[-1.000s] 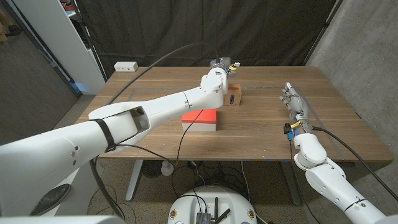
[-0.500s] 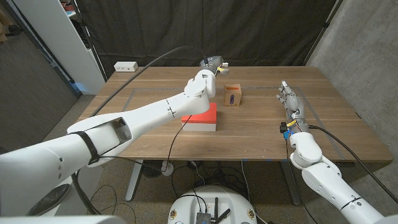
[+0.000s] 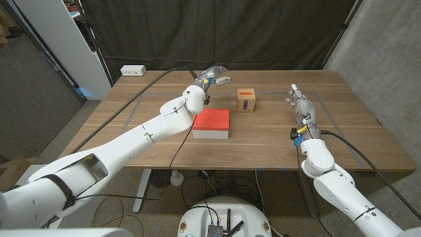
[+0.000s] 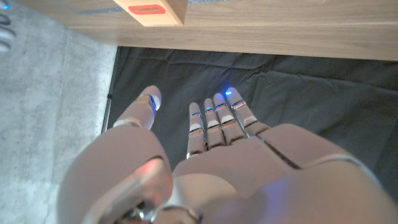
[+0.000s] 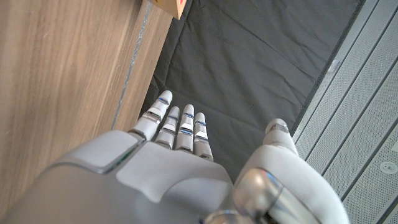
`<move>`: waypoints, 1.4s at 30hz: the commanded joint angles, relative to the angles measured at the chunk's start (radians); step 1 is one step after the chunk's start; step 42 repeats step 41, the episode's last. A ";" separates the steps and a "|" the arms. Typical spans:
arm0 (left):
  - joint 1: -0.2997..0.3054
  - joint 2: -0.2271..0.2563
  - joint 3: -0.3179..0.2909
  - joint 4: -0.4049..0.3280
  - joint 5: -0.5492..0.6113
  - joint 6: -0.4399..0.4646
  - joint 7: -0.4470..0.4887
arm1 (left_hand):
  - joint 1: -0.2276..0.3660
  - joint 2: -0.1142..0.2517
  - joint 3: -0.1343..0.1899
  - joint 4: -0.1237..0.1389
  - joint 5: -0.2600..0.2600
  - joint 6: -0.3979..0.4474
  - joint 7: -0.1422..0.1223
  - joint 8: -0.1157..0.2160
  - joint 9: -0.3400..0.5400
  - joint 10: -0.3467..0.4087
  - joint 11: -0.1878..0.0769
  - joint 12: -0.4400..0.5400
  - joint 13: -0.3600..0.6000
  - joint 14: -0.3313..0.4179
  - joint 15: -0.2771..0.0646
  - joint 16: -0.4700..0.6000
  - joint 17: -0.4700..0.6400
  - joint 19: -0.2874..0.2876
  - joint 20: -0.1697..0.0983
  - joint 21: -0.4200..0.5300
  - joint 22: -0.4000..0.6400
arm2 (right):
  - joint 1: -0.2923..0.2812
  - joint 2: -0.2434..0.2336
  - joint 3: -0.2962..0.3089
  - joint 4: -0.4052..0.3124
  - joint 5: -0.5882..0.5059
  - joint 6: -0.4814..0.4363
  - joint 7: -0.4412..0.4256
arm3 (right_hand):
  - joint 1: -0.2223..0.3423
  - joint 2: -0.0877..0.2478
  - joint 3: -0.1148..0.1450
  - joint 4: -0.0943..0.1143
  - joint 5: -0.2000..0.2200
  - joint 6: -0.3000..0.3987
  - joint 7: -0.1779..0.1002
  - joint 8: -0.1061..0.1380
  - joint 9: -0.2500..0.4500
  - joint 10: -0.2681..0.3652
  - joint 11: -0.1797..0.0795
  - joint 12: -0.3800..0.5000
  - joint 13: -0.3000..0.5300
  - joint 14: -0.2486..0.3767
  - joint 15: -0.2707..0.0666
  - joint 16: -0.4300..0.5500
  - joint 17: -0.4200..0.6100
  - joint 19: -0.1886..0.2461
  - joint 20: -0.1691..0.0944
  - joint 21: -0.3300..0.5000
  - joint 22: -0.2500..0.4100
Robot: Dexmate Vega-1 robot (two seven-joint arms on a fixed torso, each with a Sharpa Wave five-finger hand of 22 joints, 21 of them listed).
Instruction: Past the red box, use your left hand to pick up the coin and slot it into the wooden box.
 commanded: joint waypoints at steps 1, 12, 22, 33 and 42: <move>0.229 0.130 -0.216 -0.062 -0.156 -0.278 0.050 | -0.034 -0.012 -0.029 0.008 -0.011 -0.028 0.001 0.002 -0.015 -0.021 0.003 -0.016 0.000 -0.025 0.000 -0.017 0.001 -0.023 -0.036 -0.025 0.000 | 0.027 0.009 -0.046 -0.003 -0.025 0.012 0.028 | 0.009 -0.001 0.008 0.001 0.002 -0.001 0.001 -0.003 0.001 -0.004 -0.002 -0.004 0.005 0.003 -0.003 0.004 0.002 0.012 -0.005 0.005 0.002; 0.416 0.180 -0.385 -0.002 -0.330 -0.547 0.066 | -0.144 -0.047 -0.111 0.017 -0.030 -0.161 -0.008 -0.002 -0.077 -0.142 -0.004 -0.093 -0.002 -0.151 0.021 -0.116 -0.002 -0.134 -0.034 -0.158 0.002 | 0.034 0.013 -0.074 -0.020 -0.032 0.014 0.043 | 0.009 -0.003 0.007 0.001 0.001 0.003 -0.008 -0.001 0.001 -0.017 -0.002 -0.007 0.005 0.013 0.001 0.007 0.002 0.018 0.001 0.004 0.002; 0.517 0.110 -0.457 0.124 -0.503 -0.800 0.039 | -0.229 -0.084 -0.159 0.026 -0.040 -0.225 -0.004 0.003 -0.091 -0.195 -0.006 -0.111 -0.003 -0.197 0.028 -0.153 0.001 -0.153 -0.083 -0.223 0.002 | 0.039 0.005 -0.079 0.017 0.002 0.079 0.111 | 0.004 -0.007 0.004 0.003 -0.001 0.004 0.021 -0.002 0.001 -0.025 0.008 -0.007 0.004 0.008 0.008 0.004 0.002 0.010 0.008 -0.003 0.002; 0.552 0.058 -0.469 0.178 -0.573 -0.845 0.023 | -0.247 -0.089 -0.167 0.027 -0.041 -0.218 0.003 0.008 -0.093 -0.193 -0.006 -0.110 -0.004 -0.192 0.021 -0.155 0.000 -0.140 -0.091 -0.233 0.002 | 0.056 0.016 -0.091 0.071 0.022 0.132 0.154 | 0.001 -0.010 0.001 0.004 -0.001 -0.008 0.027 -0.007 0.000 -0.041 0.010 -0.012 0.002 -0.009 0.008 -0.003 0.002 -0.007 0.010 -0.010 0.002; 0.544 0.036 -0.462 0.199 -0.573 -0.857 0.021 | -0.253 -0.086 -0.168 0.027 -0.040 -0.212 0.005 0.011 -0.094 -0.182 -0.006 -0.106 -0.005 -0.184 0.021 -0.154 -0.001 -0.131 -0.084 -0.240 0.002 | 0.077 0.020 -0.098 0.095 0.039 0.131 0.172 | -0.002 -0.012 0.000 0.004 -0.002 -0.010 0.025 -0.007 0.000 -0.044 0.007 -0.011 0.001 -0.010 0.006 -0.004 0.001 -0.010 0.009 -0.011 0.002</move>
